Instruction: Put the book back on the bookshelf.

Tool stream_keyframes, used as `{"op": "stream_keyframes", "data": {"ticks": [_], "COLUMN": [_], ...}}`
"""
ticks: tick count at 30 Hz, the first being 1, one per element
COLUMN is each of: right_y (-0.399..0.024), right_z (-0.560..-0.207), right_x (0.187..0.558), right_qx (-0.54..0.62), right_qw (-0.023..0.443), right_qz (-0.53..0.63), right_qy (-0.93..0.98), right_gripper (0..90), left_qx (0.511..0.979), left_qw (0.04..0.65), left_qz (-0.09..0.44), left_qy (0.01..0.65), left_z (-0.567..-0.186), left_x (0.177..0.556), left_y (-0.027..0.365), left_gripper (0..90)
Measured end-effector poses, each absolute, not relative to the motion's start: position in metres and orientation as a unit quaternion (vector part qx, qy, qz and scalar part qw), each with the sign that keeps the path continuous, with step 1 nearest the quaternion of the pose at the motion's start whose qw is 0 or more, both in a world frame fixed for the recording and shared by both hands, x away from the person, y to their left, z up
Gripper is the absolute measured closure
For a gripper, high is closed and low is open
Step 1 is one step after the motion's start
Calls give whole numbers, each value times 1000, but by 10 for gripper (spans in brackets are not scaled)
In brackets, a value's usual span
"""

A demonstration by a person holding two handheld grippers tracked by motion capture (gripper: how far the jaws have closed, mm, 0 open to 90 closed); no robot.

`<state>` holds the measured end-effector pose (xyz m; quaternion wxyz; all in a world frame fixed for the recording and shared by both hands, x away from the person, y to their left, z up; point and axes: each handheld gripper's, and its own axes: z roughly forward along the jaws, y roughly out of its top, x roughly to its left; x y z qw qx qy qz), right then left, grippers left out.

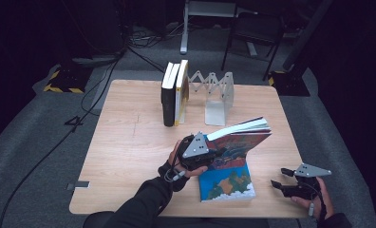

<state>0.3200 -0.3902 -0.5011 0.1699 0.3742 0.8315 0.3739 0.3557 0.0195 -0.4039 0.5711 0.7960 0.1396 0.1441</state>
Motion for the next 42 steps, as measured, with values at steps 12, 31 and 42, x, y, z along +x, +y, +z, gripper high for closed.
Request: {"op": "stream_keyframes", "data": {"ticks": [12,31,42], "right_y": [-393,-394,-394], "right_z": [-504,-504,-504], "right_x": [325,327,327], "right_qx": [387,398,400], "right_qw": [174,177,177], "right_qz": [372,372,372], "right_qy": [826,820,819], "right_gripper": [264,274,274], "left_qx": [797,764,715], "left_qw": [564,568,568], "left_qz": [145,211,255], "left_qy": [160,221,318], "left_z": [-398,-384,-384], "left_x": [370,394,415], "left_y": [14,31,81], "left_gripper": [741,742,742]}}
